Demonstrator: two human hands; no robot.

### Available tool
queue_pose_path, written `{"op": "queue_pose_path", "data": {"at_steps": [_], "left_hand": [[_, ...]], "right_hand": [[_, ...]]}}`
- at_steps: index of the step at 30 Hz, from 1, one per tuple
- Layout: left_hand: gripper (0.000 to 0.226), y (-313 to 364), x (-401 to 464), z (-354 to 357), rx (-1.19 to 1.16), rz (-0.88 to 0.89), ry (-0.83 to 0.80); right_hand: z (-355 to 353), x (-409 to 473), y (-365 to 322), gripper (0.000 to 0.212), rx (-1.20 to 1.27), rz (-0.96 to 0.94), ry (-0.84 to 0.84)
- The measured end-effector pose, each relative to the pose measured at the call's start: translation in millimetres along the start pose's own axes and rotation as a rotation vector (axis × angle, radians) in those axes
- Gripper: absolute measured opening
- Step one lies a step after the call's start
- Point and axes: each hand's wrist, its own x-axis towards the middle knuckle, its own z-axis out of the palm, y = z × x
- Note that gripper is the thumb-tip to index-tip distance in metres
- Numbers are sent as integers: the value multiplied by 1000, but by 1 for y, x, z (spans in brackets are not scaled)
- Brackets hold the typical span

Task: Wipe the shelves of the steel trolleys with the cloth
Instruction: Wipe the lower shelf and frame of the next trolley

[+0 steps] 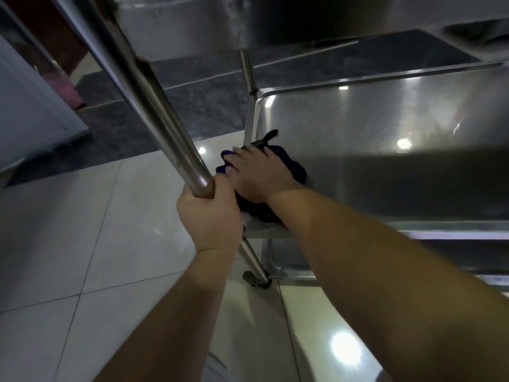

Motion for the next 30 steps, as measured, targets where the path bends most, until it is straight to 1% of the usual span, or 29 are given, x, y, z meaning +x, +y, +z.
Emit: {"op": "queue_pose_path", "data": {"at_steps": [2, 4, 8, 10, 12, 14, 16, 18, 19, 21, 22, 23, 24, 26, 28, 30], "left_hand": [[34, -2, 0, -1, 4, 9, -1], [37, -3, -2, -2, 9, 24, -4], [39, 1, -3, -1, 34, 34, -5], [38, 4, -3, 0, 36, 35, 1], [39, 5, -4, 0, 42, 37, -1], [40, 5, -5, 0, 40, 27, 9], [39, 5, -5, 1, 32, 8, 20], [38, 5, -5, 1, 27, 5, 23], [38, 5, -5, 2, 24, 6, 25], [38, 3, -5, 1, 14, 11, 22], [38, 2, -5, 0, 15, 18, 18], [38, 2, -4, -1, 19, 28, 14], [38, 1, -3, -1, 24, 39, 8], [39, 1, -3, -1, 25, 52, 0], [39, 2, -3, -1, 11, 52, -1], [38, 2, -3, 0, 0, 53, -4]], "right_hand": [[-8, 10, 13, 52, -14, -15, 37], [-18, 15, 36, 48, -41, 23, 91], [-45, 3, 115, 45, -40, 234, 143], [-59, -17, 168, 42, -67, 357, 159], [-69, -41, 211, 44, -103, 482, 182], [-69, -59, 231, 46, -100, 579, 224], [-64, -67, 223, 49, -94, 612, 226], [-55, -66, 189, 50, -132, 548, 224], [-48, -63, 166, 49, -188, 448, 222], [-26, -48, 110, 43, -270, 150, 200], [-17, -37, 82, 43, -244, 18, 180], [-11, -23, 59, 45, -164, -66, 141], [-12, -8, 42, 48, -77, -102, 101], [-18, 18, 32, 50, 32, -97, 39], [-25, 33, 47, 50, 33, -50, 42], [-31, 35, 73, 47, 14, 12, 86]]}}
